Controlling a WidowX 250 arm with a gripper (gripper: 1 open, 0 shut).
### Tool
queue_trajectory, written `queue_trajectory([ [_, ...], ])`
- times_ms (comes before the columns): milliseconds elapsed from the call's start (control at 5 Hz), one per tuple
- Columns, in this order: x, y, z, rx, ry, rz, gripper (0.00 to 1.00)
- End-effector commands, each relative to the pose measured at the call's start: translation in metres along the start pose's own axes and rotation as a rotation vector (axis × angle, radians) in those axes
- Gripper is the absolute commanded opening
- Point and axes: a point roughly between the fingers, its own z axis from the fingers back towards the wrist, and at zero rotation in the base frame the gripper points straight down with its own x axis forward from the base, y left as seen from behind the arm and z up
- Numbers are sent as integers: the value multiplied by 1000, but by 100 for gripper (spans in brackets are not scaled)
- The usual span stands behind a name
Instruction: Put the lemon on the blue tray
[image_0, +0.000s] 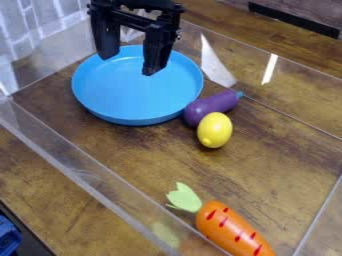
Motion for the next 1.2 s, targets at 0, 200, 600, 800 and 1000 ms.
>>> queue_trajectory([
  [0,5,1,-9,3,8,-94,100],
  [200,17,-11,-23,6,-12,-223,100],
  [600,32,-19,-25,4,-55,-91,100],
  [800,37,-19,-24,-1,-64,-25,100],
  [1000,40,-28,-23,-5,-77,-69,100],
])
